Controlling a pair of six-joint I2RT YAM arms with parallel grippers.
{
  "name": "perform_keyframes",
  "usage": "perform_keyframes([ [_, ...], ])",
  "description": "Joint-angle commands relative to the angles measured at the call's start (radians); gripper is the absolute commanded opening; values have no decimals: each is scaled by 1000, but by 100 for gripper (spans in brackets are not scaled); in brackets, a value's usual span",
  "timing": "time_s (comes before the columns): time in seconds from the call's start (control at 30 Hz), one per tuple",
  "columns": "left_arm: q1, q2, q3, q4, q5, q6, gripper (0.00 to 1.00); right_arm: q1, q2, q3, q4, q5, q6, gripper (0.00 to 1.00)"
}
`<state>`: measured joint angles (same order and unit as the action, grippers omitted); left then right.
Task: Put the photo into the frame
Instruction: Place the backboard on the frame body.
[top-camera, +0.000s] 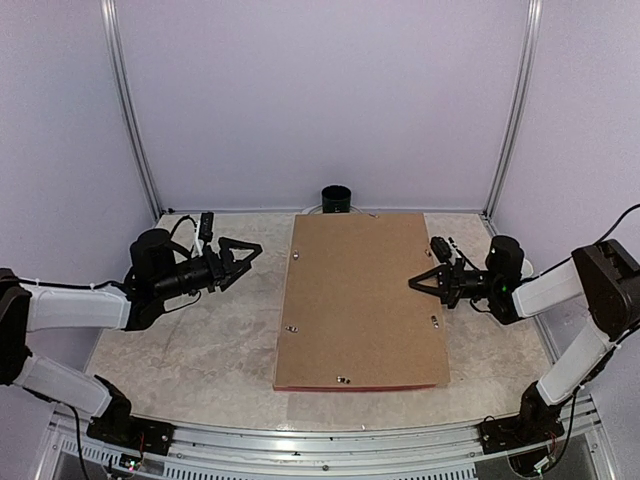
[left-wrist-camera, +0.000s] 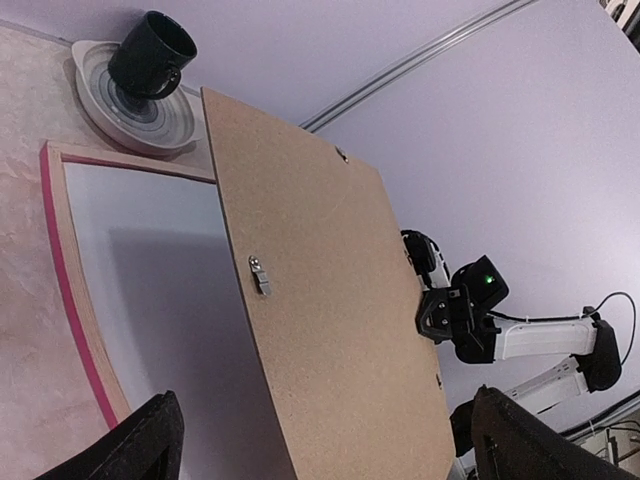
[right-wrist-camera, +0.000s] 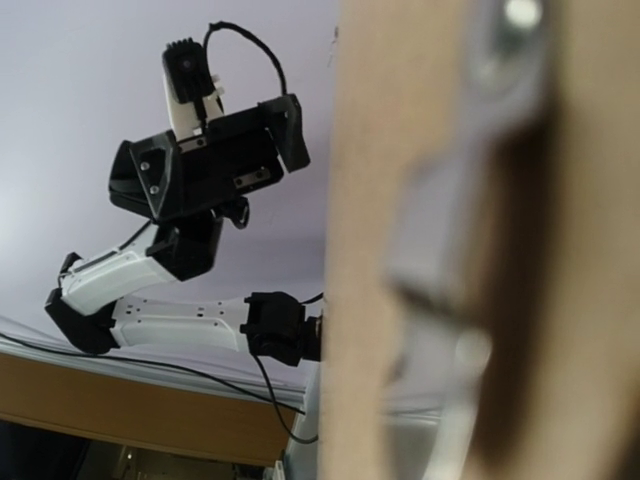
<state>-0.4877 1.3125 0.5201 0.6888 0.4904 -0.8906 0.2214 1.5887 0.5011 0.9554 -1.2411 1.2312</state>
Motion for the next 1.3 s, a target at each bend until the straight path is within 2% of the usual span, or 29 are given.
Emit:
perform_keyframes([
  [0.0, 12, -3, 58, -151, -29, 109, 99, -13, 11, 61, -47, -10, -69, 0],
  [0.13, 18, 61, 87, -156, 1, 131, 99, -13, 33, 87, -107, -4, -116, 0],
  [0.33, 16, 155, 40, 2, 10, 124, 99, -27, 84, 102, -110, -9, -126, 0],
  [0.5, -2, 201, 11, 60, -52, 197, 99, -33, 118, 126, -147, -10, -153, 0],
  [0.8, -28, 317, 3, 132, -33, 276, 99, -35, 171, 181, -242, 4, -235, 0],
  [1.27, -2, 338, -16, 208, 15, 264, 99, -36, 263, 294, -376, 0, -333, 0],
])
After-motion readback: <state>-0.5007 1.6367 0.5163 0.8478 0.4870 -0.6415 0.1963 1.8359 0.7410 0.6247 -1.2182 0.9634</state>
